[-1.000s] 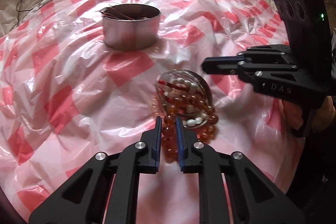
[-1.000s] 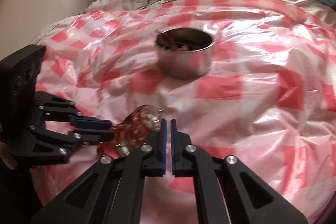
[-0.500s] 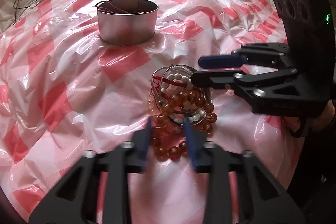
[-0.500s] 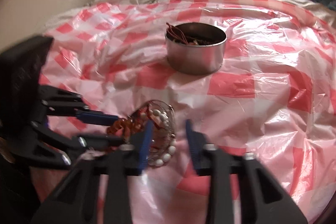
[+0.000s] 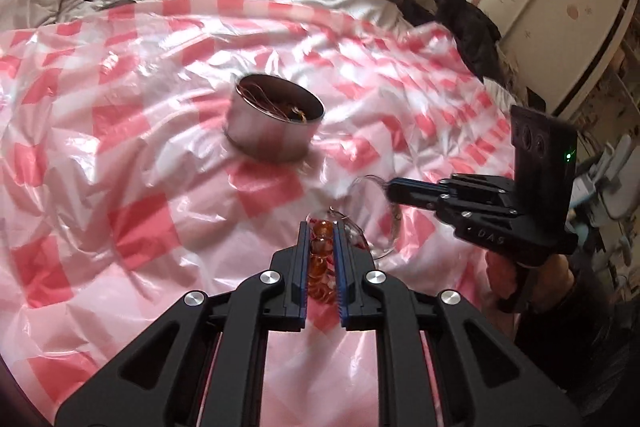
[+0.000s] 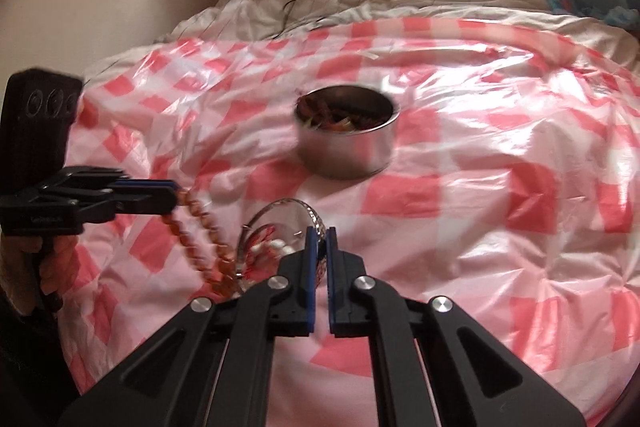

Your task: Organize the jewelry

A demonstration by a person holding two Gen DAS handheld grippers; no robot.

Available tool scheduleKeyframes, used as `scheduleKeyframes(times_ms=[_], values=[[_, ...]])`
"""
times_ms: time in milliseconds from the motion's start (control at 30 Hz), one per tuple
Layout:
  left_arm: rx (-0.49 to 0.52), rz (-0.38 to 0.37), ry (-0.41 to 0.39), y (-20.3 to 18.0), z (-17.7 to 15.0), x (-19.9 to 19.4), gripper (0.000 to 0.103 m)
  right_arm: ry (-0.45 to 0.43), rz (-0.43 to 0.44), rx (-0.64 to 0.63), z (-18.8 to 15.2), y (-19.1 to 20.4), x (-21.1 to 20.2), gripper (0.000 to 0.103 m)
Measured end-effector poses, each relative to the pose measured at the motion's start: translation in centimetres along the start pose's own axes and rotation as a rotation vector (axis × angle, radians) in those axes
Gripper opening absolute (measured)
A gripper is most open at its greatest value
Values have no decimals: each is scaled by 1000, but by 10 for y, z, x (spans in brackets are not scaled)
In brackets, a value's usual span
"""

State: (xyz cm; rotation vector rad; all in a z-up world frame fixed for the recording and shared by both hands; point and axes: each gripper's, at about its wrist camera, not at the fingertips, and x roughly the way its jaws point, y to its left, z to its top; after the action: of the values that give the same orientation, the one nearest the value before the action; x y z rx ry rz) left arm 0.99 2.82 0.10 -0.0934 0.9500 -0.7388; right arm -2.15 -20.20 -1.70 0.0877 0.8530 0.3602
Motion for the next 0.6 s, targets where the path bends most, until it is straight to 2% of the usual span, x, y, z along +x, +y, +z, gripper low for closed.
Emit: scheduleKeyframes(times_ms=[100, 233, 300, 333, 367, 400, 433, 500, 600], values=[[-12, 134, 53, 8, -1, 13, 10, 18, -46, 46, 1, -15, 3, 5], [-22, 251, 147, 18, -7, 35, 11, 93, -58, 73, -3, -23, 19, 5], [-37, 263, 163, 23, -8, 36, 11, 121, -59, 78, -5, -24, 24, 5], [-40, 281, 167, 26, -8, 36, 11, 119, -61, 76, -6, -23, 23, 9], [-46, 293, 172, 28, -9, 37, 12, 117, -62, 79, -6, -24, 23, 15], [-51, 287, 176, 30, -8, 38, 16, 115, -61, 85, -7, -25, 22, 33], [-58, 283, 183, 32, -8, 39, 20, 112, -64, 86, -8, -25, 22, 39], [-58, 286, 190, 34, -9, 42, 29, 117, -73, 67, -8, -22, 22, 39], [-38, 309, 210, 32, -13, 48, 30, 142, -108, 23, -12, -16, 29, 37]])
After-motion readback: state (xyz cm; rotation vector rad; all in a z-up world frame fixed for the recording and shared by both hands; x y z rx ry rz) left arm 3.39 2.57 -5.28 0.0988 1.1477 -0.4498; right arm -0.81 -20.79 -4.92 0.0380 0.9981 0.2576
